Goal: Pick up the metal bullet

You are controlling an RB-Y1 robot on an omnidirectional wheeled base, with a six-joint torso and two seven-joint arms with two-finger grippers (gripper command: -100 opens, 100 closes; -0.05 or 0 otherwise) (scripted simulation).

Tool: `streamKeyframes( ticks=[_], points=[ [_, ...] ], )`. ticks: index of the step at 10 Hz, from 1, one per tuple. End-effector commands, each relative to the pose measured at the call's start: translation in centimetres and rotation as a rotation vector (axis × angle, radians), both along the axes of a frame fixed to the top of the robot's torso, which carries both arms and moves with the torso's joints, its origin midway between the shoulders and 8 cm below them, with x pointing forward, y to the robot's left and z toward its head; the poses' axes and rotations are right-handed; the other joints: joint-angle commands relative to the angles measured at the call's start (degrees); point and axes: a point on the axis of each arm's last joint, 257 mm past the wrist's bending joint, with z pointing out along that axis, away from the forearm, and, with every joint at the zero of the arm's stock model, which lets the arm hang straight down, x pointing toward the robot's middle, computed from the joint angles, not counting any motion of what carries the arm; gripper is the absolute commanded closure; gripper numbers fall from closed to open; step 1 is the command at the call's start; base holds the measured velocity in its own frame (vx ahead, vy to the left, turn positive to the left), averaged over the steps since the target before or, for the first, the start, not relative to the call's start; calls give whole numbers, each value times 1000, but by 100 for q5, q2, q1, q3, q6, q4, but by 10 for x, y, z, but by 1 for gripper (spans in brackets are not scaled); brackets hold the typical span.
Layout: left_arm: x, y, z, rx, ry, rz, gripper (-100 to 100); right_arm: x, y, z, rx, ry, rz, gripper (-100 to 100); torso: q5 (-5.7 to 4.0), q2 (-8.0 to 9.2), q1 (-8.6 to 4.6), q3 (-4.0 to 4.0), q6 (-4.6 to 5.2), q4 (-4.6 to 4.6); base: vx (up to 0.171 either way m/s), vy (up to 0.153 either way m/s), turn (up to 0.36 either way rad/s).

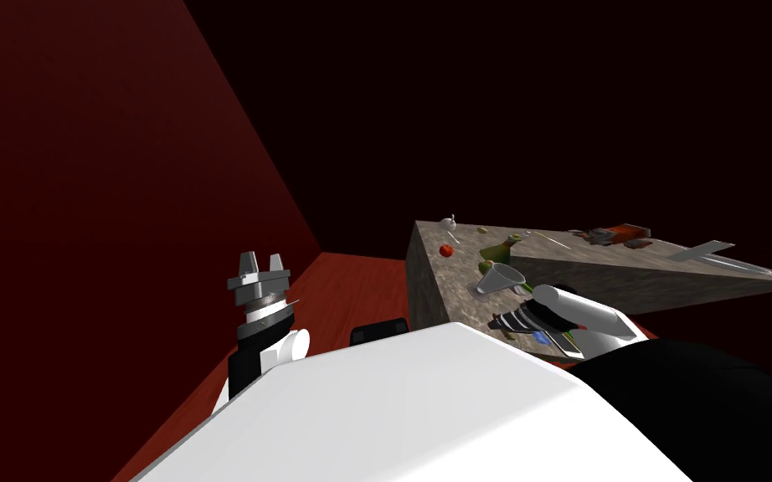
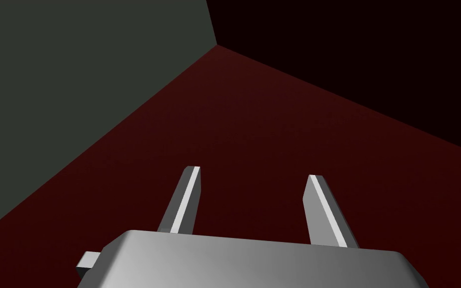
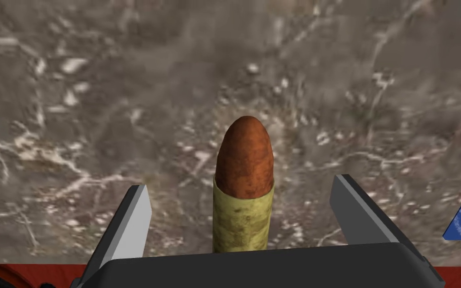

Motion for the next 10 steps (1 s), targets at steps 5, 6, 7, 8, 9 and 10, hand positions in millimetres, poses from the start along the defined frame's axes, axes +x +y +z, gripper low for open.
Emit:
streamKeyframes(
  ticks=[5,6,7,8,9,10],
  points=[
    [0,0,0,0,0,0,0,44,6,3,1,11,3,-100,-13,6,-9,1,9,-3,-80,-2,-13],
    [0,0,0,0,0,0,0,57,7,7,0,-12,11,-100,-12,7,-9,3,9,-2,-45,-3,-1],
    [0,0,0,0,0,0,0,56,8,4,3,31,-2,-100,-12,-3,-10,-3,8,-4,-73,-9,-16],
    [0,0,0,0,0,0,0,70,9,8,-1,7,7,-100,-13,4,-13,0,9,-4,-82,-7,-12],
    [0,0,0,0,0,0,0,80,10,11,-1,-10,14,-100,-13,6,-12,2,9,-3,-47,3,1],
    [0,0,0,0,0,0,0,73,12,7,0,0,10,-100,-12,-2,-9,-2,9,-4,-15,2,3]
  ],
)
